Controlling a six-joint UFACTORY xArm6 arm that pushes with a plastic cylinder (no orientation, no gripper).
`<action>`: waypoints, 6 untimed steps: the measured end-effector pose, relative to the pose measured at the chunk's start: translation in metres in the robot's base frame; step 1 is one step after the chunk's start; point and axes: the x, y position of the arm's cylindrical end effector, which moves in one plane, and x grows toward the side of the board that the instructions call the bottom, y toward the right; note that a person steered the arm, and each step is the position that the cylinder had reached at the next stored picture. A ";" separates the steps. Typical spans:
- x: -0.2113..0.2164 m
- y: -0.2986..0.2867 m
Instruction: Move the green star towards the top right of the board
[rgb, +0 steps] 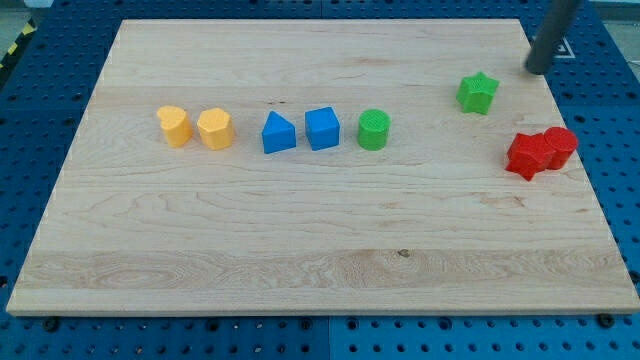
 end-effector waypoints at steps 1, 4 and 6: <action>0.029 0.012; 0.098 -0.133; -0.021 -0.095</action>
